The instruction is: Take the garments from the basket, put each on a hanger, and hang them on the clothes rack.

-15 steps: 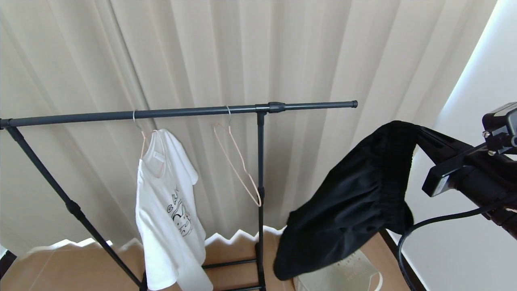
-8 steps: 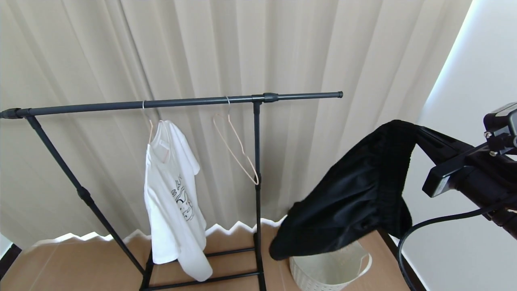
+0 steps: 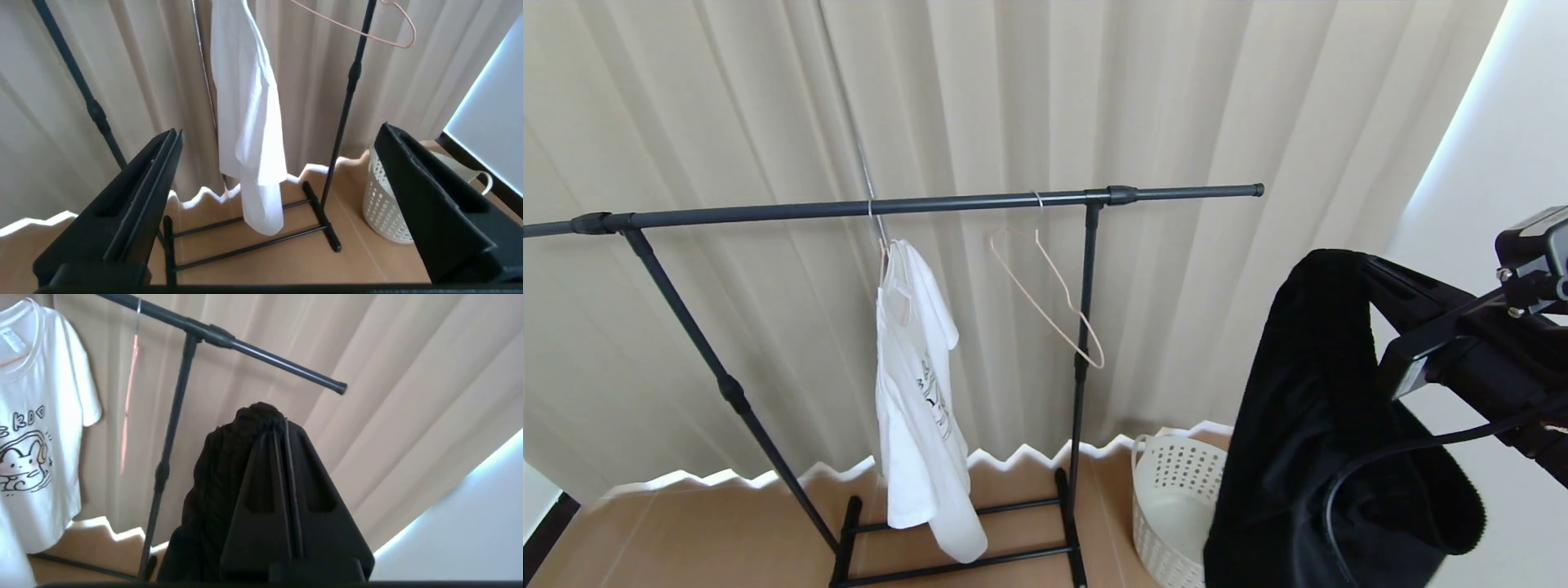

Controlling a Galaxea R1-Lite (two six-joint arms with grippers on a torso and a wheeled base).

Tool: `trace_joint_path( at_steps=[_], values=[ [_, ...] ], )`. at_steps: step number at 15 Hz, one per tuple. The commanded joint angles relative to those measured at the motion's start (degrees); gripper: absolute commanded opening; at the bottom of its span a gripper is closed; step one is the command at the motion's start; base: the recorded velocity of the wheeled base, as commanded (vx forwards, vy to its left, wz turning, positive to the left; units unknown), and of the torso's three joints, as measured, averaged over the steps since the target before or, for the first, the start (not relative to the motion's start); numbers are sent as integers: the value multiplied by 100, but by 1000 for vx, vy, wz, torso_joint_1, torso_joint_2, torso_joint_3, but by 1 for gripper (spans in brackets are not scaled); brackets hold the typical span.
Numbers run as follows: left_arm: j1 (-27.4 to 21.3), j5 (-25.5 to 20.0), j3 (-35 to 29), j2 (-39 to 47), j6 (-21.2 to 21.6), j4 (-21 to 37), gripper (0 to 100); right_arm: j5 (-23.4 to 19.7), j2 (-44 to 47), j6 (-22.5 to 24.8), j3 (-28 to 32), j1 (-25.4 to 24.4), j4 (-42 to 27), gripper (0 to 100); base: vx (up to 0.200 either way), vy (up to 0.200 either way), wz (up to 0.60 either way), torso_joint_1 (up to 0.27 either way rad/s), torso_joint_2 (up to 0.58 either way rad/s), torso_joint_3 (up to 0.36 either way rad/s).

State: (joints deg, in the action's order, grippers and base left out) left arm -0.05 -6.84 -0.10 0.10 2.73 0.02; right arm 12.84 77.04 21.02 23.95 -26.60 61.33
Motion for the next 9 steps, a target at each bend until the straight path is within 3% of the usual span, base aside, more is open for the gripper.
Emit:
trace_joint_path(
  at_steps=[1, 2, 9],
  values=[
    [-4, -2, 1, -1, -1, -2, 100, 0, 12, 8, -22, 111, 2, 0, 0, 0, 600, 12, 2, -2],
    [-4, -2, 1, -1, -1, -2, 100, 0, 12, 8, -22, 111, 2, 0, 0, 0, 600, 7, -2, 2],
    [-4, -10, 10, 8, 52, -2, 100, 8, -40, 17, -75, 111, 2, 0, 0, 0, 0, 0, 0, 0]
  ],
)
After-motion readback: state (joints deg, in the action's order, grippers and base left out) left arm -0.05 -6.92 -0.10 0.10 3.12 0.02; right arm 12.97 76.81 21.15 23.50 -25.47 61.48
